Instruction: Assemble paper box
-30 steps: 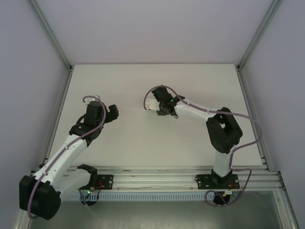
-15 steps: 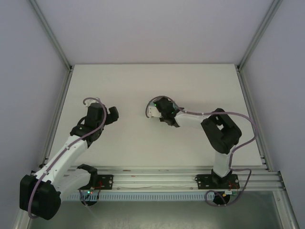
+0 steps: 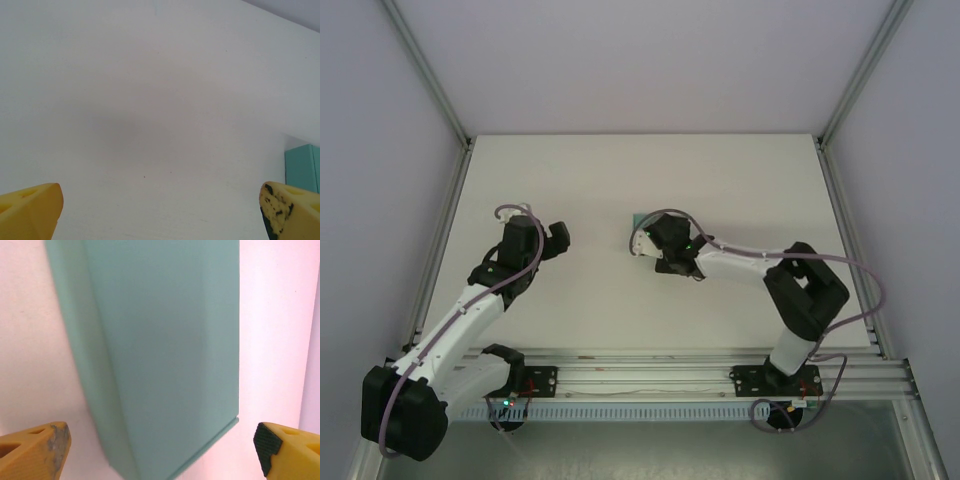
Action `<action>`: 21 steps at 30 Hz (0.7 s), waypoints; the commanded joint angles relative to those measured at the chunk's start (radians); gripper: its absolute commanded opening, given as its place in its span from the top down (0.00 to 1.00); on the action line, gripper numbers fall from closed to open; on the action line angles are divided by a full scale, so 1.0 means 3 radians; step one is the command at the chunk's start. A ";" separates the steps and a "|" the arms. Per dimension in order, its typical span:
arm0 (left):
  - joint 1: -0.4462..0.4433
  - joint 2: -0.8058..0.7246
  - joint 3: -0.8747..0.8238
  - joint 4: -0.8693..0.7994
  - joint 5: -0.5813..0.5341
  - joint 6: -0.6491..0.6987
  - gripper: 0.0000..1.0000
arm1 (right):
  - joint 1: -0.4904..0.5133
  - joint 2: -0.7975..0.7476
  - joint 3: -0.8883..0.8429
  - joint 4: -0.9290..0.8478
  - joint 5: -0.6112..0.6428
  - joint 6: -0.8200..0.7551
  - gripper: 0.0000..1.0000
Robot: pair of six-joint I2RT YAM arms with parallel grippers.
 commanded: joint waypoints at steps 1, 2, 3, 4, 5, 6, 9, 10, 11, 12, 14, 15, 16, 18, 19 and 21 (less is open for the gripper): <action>0.0029 0.0024 -0.0021 0.0111 -0.0016 0.0115 0.00 | 0.0044 -0.0339 -0.0048 -0.0529 -0.0238 0.0470 0.03; 0.0029 0.0040 -0.0013 0.0117 -0.0034 0.0129 0.00 | 0.0044 -0.0445 -0.0062 -0.0596 -0.0355 0.0553 0.00; 0.0027 0.0055 0.0002 0.0117 -0.0048 0.0152 0.00 | 0.0044 -0.0545 -0.0068 -0.0668 -0.0482 0.0610 0.00; 0.0028 0.0081 0.0017 0.0125 -0.0071 0.0169 0.00 | 0.0043 -0.0668 -0.0080 -0.0729 -0.0618 0.0676 0.00; 0.0029 0.0095 0.0033 0.0135 -0.0110 0.0190 0.00 | 0.0045 -0.0784 -0.0093 -0.0773 -0.0737 0.0724 0.00; 0.0029 0.0114 0.0053 0.0142 -0.0162 0.0216 0.00 | 0.0045 -0.0919 -0.0118 -0.0784 -0.0847 0.0786 0.00; 0.0029 0.0145 0.0088 0.0244 -0.0346 0.0321 0.00 | 0.0004 -0.1293 -0.0145 -0.0653 -0.0928 0.1207 0.00; 0.0034 0.0150 0.0102 0.0285 -0.0412 0.0357 0.00 | -0.0049 -0.1402 -0.0143 -0.0543 -0.0907 0.1426 0.00; 0.0037 0.0157 0.0102 0.0344 -0.0458 0.0408 0.00 | -0.0136 -0.1513 -0.0159 -0.0403 -0.0894 0.1647 0.00; 0.0038 0.0179 0.0105 0.0418 -0.0526 0.0476 0.00 | -0.0263 -0.1636 -0.0215 -0.0216 -0.0894 0.1868 0.00; 0.0074 0.0251 0.0122 0.0530 -0.0674 0.0568 0.00 | -0.0509 -0.1811 -0.0356 0.0156 -0.0802 0.2252 0.00; 0.0098 0.0292 0.0114 0.0626 -0.0761 0.0636 0.00 | -0.0680 -0.1929 -0.0438 0.0330 -0.0706 0.2487 0.00; 0.0131 0.0325 0.0087 0.0736 -0.0836 0.0687 0.00 | -0.0835 -0.1995 -0.0497 0.0430 -0.0618 0.2688 0.00; 0.0218 0.0388 -0.0069 0.1126 -0.0815 0.0877 0.00 | -0.1167 -0.2068 -0.0594 0.0492 -0.0598 0.2974 0.00; 0.0269 0.0415 -0.0165 0.1337 -0.0818 0.0949 0.00 | -0.1336 -0.2069 -0.0641 0.0504 -0.0568 0.3094 0.00; 0.0393 0.0449 -0.0365 0.1750 -0.0696 0.1099 0.00 | -0.1614 -0.2006 -0.0762 0.0558 -0.0431 0.3261 0.00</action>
